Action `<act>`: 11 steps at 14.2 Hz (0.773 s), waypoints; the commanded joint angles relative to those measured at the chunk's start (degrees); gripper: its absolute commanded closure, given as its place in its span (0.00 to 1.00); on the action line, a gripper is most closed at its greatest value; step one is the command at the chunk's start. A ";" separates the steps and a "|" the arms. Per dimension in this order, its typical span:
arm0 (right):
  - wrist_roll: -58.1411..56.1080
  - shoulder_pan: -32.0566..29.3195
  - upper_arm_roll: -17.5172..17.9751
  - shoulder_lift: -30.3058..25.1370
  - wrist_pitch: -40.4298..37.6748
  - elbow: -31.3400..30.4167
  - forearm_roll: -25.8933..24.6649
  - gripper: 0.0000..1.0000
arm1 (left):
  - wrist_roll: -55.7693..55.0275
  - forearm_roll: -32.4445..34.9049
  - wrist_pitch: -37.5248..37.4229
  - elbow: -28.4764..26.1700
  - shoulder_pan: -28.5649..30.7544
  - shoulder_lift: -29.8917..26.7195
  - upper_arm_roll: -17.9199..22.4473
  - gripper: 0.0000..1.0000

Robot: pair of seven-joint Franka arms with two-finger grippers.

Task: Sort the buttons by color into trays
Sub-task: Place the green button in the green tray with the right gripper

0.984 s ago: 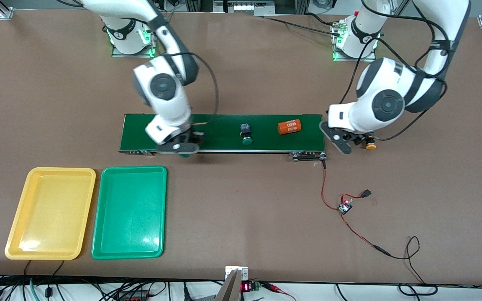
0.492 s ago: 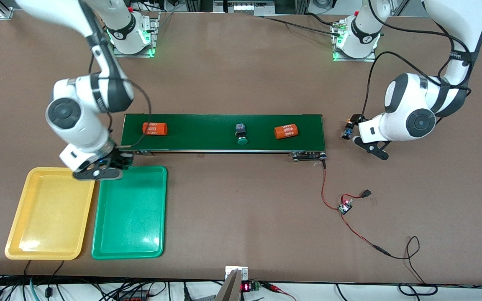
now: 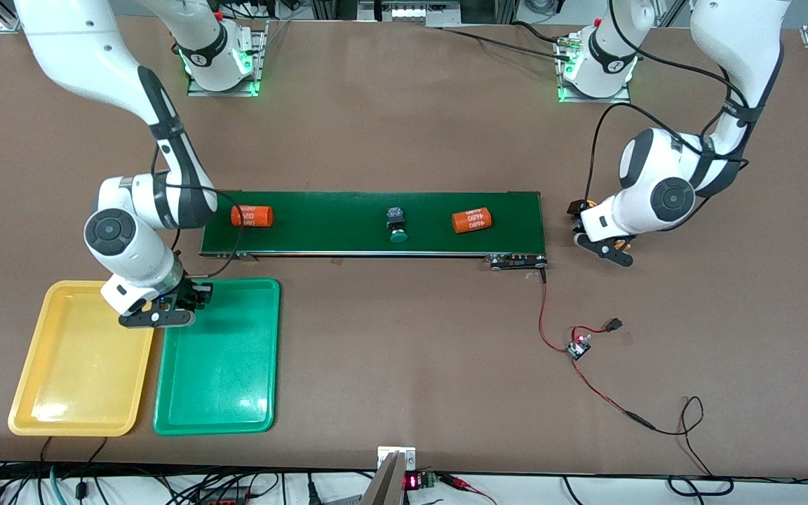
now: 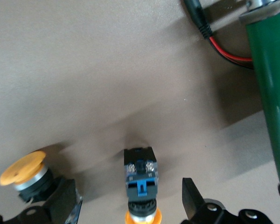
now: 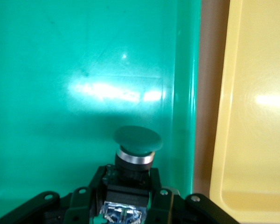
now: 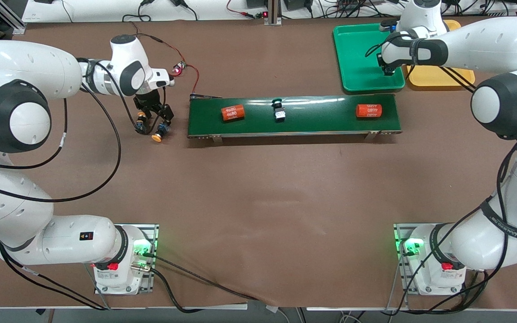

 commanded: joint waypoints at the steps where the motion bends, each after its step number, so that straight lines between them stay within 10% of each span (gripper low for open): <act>1: -1.65 -0.94 0.21 2.56 2.25 2.53 0.15 0.98 | 0.24 0.17 4.88 -2.24 -1.21 1.77 0.12 0.06; 3: -1.21 -0.94 0.21 3.96 3.92 2.45 0.32 0.73 | -0.10 0.17 5.51 -2.24 -1.40 3.01 0.03 0.29; 6: -0.77 -0.68 0.21 3.89 4.11 2.01 0.67 0.01 | -0.11 0.17 4.02 -2.07 -1.40 2.41 0.03 0.72; 11: -0.33 0.99 0.56 -3.64 3.66 -4.81 0.85 0.00 | -0.81 -0.27 -11.24 6.61 -0.87 -1.20 -0.67 0.81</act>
